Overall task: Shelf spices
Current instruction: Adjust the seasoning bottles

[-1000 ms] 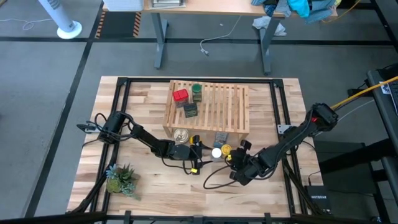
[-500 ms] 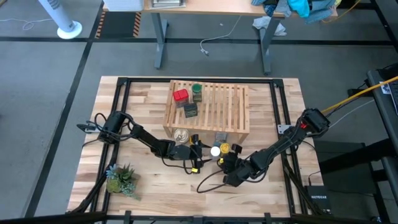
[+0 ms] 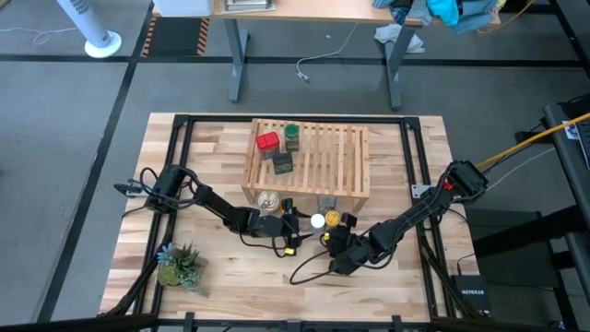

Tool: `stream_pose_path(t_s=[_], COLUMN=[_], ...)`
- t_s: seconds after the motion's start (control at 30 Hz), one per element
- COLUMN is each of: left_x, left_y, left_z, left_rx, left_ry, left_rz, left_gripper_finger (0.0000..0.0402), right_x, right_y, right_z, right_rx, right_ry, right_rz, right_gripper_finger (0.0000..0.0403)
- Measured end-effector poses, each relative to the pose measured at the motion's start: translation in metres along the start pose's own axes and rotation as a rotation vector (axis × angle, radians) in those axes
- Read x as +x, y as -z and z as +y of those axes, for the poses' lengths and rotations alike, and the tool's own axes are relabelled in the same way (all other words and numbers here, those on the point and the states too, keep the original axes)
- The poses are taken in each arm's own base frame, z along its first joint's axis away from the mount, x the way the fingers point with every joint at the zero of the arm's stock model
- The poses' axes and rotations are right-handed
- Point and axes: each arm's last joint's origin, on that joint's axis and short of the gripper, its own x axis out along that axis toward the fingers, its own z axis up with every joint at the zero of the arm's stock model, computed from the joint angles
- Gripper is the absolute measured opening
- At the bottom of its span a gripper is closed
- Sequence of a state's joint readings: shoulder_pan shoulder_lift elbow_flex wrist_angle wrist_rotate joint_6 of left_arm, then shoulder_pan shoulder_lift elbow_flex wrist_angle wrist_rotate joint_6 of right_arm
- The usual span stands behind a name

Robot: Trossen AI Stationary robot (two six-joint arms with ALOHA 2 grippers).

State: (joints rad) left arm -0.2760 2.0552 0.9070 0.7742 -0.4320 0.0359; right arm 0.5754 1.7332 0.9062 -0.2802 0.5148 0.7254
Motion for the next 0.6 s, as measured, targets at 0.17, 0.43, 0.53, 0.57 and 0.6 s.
stream_pose_path(t_s=[0.17, 0.43, 0.53, 0.57, 0.6], left_x=[-0.0008, -0.0014, -0.0014, -0.0014, -0.0014], left_y=[-0.0001, -0.0049, -0.0043, -0.0043, -0.0042], left_z=[-0.0018, -0.0046, -0.0046, -0.0047, -0.0047], left_rx=[-0.011, -0.067, -0.064, -0.064, -0.063], left_ry=[0.005, 0.014, 0.014, 0.014, 0.014], left_rz=[-0.001, -0.036, -0.031, -0.03, -0.029], left_gripper_finger=[0.0266, 0.0266, 0.0266, 0.0266, 0.0266], right_x=[0.0001, -0.0001, -0.0001, -0.0002, -0.0001], right_y=[-0.0002, -0.004, -0.0048, -0.0049, -0.0049], right_z=[-0.0001, 0.0027, 0.0034, 0.0034, 0.0034], right_rx=[0.001, 0.025, 0.013, 0.008, 0.008], right_ry=[0.001, -0.017, -0.023, -0.023, -0.023], right_rz=[-0.002, -0.044, -0.052, -0.053, -0.053], right_gripper_finger=[0.016, 0.016, 0.016, 0.016, 0.016])
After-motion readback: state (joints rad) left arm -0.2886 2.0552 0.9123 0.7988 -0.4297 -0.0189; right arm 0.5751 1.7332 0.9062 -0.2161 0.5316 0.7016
